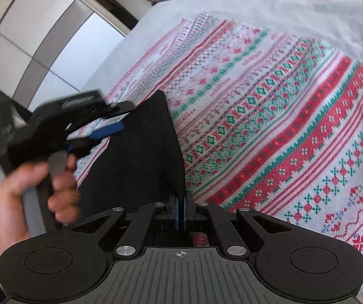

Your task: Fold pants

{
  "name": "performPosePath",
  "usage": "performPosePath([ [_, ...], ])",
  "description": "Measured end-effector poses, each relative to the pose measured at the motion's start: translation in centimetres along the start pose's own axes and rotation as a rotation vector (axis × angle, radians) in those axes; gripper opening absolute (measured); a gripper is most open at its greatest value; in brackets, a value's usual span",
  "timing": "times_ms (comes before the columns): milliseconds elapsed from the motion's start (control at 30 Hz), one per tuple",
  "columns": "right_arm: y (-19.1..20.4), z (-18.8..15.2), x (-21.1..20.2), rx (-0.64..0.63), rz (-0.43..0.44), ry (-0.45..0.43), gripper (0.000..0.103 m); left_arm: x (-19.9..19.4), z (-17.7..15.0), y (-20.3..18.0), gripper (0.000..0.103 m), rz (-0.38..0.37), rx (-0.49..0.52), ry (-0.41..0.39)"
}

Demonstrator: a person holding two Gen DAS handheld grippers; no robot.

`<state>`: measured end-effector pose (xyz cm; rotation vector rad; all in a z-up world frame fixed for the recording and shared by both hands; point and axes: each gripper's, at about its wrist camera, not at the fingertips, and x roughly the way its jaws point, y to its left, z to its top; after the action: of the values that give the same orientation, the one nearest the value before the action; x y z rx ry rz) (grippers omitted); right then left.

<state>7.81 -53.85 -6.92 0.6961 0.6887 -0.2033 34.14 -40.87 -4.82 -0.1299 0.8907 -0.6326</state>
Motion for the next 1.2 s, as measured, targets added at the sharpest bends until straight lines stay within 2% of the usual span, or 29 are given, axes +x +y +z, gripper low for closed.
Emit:
performPosePath([
  [100,-0.4,-0.5,-0.6,0.012,0.007,-0.002,0.003,-1.7,-0.7,3.2,0.052,0.078,-0.050,-0.015],
  [200,-0.2,-0.6,-0.7,0.011,0.010,-0.011,0.004,-3.2,-1.2,8.3,0.052,0.148,-0.166,-0.051],
  [300,0.4,-0.4,-0.9,-0.007,0.004,-0.021,0.004,-2.6,-1.8,13.1,0.052,0.198,-0.260,-0.011],
  [367,0.7,-0.6,-0.7,-0.019,-0.004,-0.026,0.004,-1.9,-2.5,14.6,0.052,0.192,-0.238,-0.009],
  [467,0.9,-0.7,-0.4,-0.025,-0.014,-0.025,0.004,-1.4,-2.9,13.6,0.052,0.220,-0.132,-0.035],
  [567,0.7,-0.7,-0.4,-0.025,-0.021,-0.029,0.004,-2.1,-3.4,12.5,0.053,0.259,-0.151,-0.027],
  [667,0.3,-0.6,-0.5,-0.019,-0.017,-0.030,0.004,-4.5,-6.1,11.1,0.056,0.264,-0.116,-0.043],
  [733,0.5,-0.7,-0.7,-0.021,-0.019,-0.032,0.004,-6.0,-9.1,10.4,0.061,0.280,-0.096,-0.059],
  [833,0.9,-0.7,-0.8,-0.030,-0.016,-0.041,0.004,-7.8,-12.7,8.9,0.063,0.299,-0.022,-0.065],
  [1000,1.3,-0.9,-0.9,-0.039,-0.025,-0.050,0.004,-10.0,-18.1,6.5,0.070,0.318,0.063,-0.039],
  [1100,1.6,-1.1,-0.8,-0.050,-0.036,-0.053,0.004,-10.1,-19.8,4.9,0.076,0.318,0.160,-0.036],
  [1200,1.8,-1.2,-0.7,-0.058,-0.047,-0.059,0.004,-10.5,-19.6,4.9,0.076,0.298,0.164,-0.025],
])
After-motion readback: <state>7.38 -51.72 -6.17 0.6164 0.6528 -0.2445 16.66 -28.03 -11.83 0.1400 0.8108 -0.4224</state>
